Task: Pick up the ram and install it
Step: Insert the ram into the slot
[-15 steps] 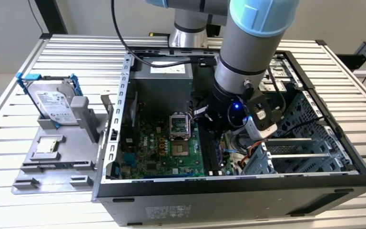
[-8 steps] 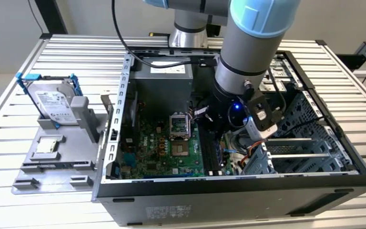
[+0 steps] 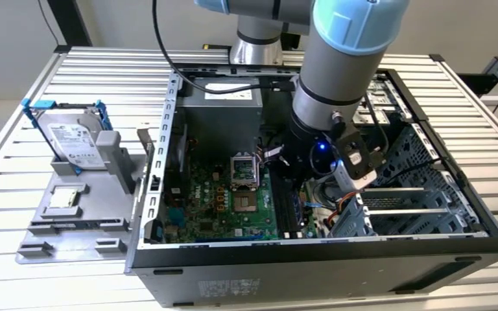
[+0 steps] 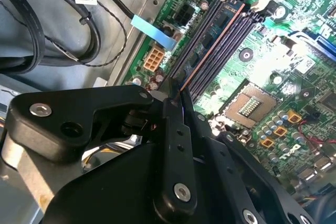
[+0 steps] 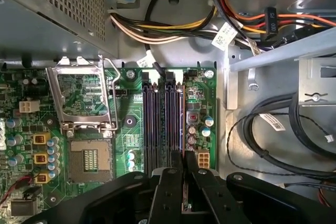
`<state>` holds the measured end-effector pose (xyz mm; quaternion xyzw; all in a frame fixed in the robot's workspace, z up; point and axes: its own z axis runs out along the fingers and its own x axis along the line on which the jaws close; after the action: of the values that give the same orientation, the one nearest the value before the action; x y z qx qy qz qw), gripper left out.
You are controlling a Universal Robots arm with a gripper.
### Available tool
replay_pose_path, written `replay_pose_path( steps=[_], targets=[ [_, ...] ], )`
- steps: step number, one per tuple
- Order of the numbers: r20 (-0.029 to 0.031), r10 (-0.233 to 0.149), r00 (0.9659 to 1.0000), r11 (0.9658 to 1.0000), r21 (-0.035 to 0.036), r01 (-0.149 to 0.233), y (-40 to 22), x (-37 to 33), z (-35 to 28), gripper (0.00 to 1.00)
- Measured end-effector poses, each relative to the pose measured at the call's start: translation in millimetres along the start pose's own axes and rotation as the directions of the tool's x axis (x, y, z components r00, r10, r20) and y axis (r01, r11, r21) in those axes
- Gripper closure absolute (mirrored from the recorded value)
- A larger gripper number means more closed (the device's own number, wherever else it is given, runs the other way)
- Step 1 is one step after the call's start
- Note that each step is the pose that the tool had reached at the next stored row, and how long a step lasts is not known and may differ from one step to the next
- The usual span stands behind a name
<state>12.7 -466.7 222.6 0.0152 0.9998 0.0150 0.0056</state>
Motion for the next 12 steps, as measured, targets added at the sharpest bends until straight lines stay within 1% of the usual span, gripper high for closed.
replay_pose_path(
  steps=[12],
  targets=[
    [-0.0002, -0.002, 1.0000, 1.0000, 0.0001, 0.002, -1.5, -0.2, 1.6, 1.00]
  ],
)
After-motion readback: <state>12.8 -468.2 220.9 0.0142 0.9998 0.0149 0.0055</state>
